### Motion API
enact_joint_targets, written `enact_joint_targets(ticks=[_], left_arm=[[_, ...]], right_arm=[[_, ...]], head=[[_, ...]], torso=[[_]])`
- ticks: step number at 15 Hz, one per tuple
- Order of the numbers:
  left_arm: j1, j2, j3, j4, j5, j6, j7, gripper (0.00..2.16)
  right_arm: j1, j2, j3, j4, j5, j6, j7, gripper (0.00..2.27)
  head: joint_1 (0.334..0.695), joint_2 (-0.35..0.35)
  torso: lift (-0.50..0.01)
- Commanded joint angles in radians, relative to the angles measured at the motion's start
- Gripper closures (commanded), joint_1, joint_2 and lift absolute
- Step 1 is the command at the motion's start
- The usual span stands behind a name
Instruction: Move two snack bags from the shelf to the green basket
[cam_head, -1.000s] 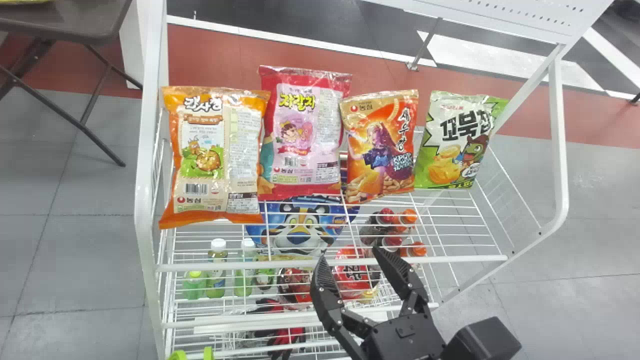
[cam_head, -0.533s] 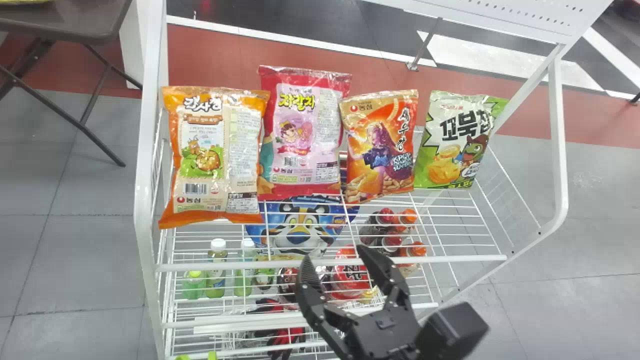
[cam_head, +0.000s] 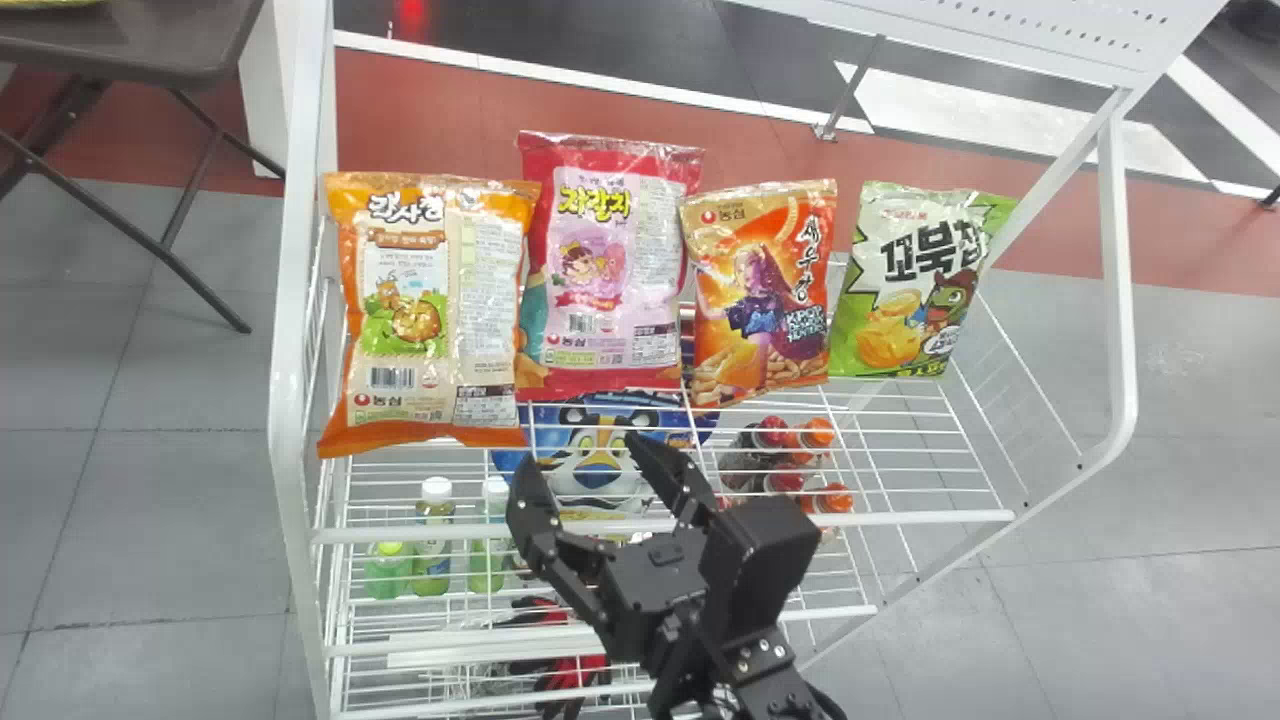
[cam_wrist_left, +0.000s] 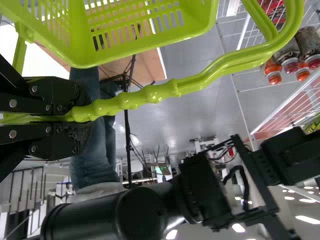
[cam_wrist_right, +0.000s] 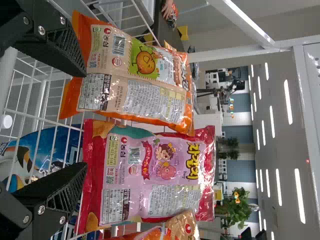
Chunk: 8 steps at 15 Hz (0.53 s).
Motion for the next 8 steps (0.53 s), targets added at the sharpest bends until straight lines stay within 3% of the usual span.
enact_joint_targets(ticks=[1,4,8], left_arm=[[-0.023,0.021,-0.031,0.030,-0.009,0.009,0.003,2.11],[-0.034,0.030,-0.036,0.053,-0.010,0.003,0.004,2.11],[-0.057,0.032,-0.038,0.075,-0.010,0.006,0.009,2.11]], right_arm=[[-0.072,0.022,0.003,0.030,-0.012,0.052,0.000,0.21],[-0.184,0.054,0.027,0.058,-0.020,0.162,0.006,0.21],[-0.264,0.088,0.063,0.102,-0.019,0.193,0.055,0.20]], head=[[0.695,-0.350],[0.695,-0.350],[0.695,-0.272]], torso=[[-0.017],[-0.017],[-0.017]])
